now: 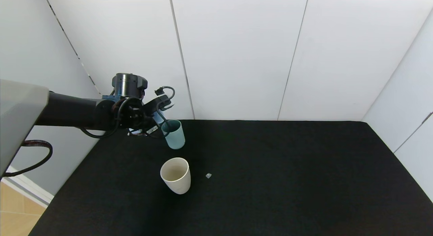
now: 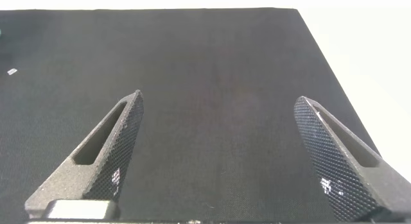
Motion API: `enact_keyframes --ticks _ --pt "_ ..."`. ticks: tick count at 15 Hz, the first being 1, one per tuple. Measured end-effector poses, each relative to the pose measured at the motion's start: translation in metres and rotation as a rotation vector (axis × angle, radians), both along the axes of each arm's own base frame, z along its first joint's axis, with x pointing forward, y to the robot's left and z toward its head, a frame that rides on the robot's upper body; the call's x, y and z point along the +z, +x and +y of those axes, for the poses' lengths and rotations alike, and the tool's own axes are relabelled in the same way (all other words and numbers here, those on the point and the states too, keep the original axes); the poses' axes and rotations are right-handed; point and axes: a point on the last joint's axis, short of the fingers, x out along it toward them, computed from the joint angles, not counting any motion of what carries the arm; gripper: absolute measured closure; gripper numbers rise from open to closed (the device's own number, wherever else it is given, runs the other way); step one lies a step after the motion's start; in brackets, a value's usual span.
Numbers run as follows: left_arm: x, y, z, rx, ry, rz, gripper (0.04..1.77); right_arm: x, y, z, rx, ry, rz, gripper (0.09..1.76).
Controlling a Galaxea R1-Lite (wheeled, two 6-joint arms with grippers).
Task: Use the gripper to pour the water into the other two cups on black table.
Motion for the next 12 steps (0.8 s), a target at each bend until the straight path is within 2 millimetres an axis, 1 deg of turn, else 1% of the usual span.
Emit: enact_keyframes --ticks 3,6,9,12 --pt "-0.006 -0.005 0.009 -0.001 -0.095 0.021 0.56 0.000 0.000 0.000 -0.001 0.000 0.000 0.14" --pt "-0.008 -0.014 0.021 0.002 -0.160 0.023 0.56 0.000 0.000 0.000 -0.001 0.000 0.000 0.14" --pt "-0.012 -0.034 0.029 -0.007 -0.199 0.040 0.56 0.000 0.000 0.000 -0.001 0.000 0.000 0.14" --pt "-0.014 -0.061 0.031 -0.017 -0.217 0.026 0.56 0.000 0.000 0.000 -0.001 0.000 0.000 0.14"
